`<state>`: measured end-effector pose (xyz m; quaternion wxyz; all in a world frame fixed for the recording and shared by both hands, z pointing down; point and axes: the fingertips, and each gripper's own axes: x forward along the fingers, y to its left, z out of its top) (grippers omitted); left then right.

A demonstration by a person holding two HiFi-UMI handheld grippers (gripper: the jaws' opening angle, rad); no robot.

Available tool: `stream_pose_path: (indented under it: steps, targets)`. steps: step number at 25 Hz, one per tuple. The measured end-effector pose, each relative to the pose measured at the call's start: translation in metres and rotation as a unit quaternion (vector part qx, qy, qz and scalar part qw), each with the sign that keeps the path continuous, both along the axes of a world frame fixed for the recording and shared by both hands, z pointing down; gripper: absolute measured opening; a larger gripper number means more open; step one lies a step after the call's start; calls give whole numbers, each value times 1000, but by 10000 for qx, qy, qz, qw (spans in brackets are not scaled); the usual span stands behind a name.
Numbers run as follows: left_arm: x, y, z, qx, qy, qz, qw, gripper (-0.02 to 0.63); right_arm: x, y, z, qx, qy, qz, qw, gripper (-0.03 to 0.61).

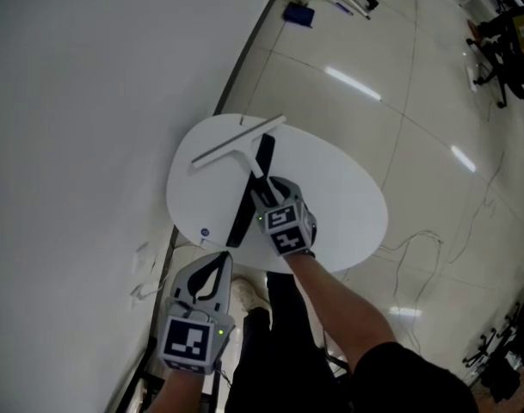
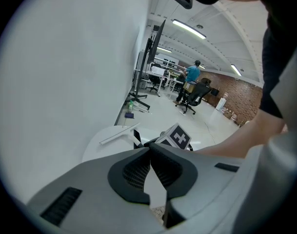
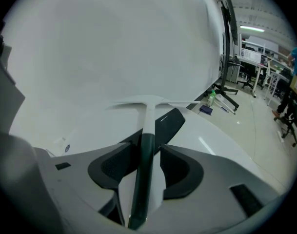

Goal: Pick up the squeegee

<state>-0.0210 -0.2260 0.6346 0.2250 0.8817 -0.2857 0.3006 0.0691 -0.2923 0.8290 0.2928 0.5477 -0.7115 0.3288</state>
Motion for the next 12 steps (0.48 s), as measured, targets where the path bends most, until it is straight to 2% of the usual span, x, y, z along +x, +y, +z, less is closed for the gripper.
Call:
stream_pose_path:
  steps: [5,6,7,12]
  targets:
    - [2,-2,5,-4,-9,25,10000,3,-2,0,4,3,-75,-15,10000,179]
    - [3,-1,5,-3,-11,28,10000,3,-1,0,5,4,-55,-3,10000,169]
    - [3,-1,5,-2,-12,31,10000,3,0,1,6,-4,-31,16,10000,124]
    - [2,1,3,-4,-25,8,10000,3,1,2,7,-18,0,49,10000,114]
